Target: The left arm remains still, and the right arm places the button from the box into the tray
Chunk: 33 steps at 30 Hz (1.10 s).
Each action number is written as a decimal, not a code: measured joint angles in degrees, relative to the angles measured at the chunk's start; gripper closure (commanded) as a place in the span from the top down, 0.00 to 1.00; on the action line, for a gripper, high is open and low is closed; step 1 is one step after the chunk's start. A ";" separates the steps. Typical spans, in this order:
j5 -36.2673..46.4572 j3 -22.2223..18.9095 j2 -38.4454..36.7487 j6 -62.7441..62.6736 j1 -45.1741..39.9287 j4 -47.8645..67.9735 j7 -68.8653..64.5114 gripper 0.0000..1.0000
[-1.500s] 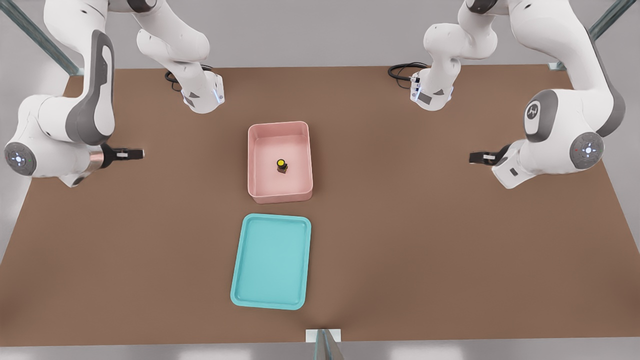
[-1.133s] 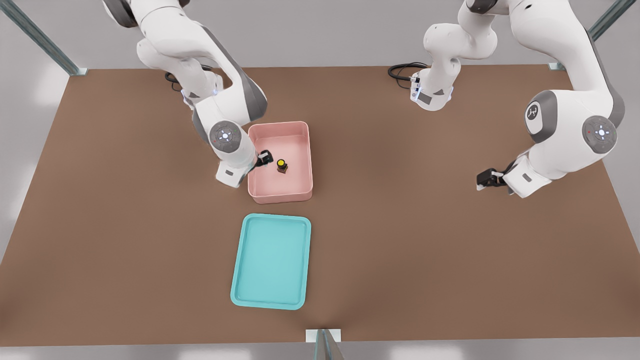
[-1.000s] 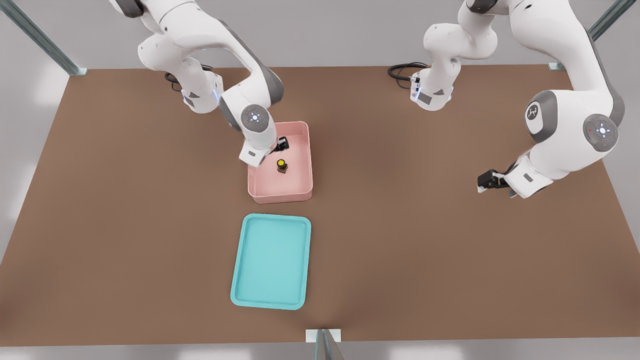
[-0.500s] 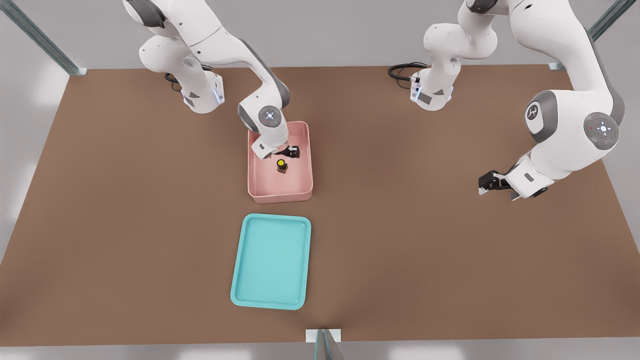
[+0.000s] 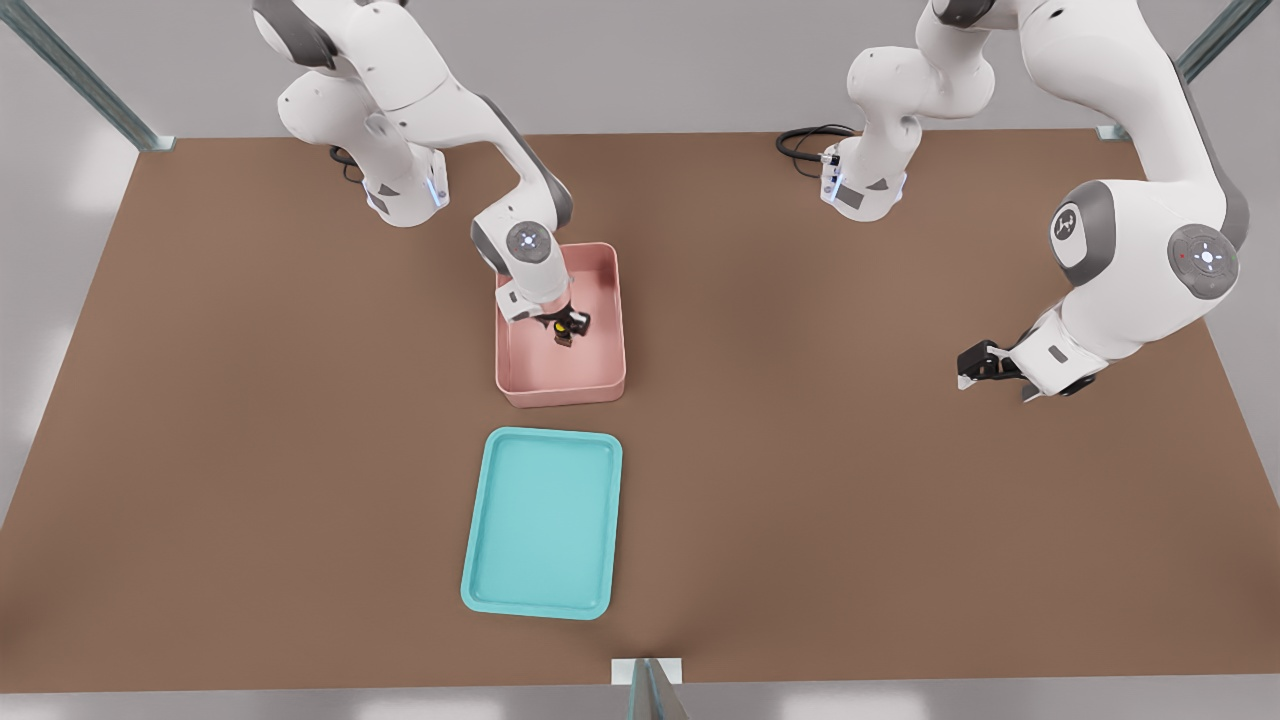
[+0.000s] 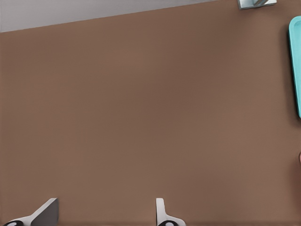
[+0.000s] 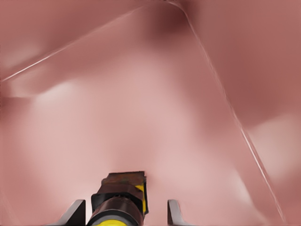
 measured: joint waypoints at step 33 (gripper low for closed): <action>0.16 -3.74 27.92 -25.58 -16.46 66.26 8.57 0.48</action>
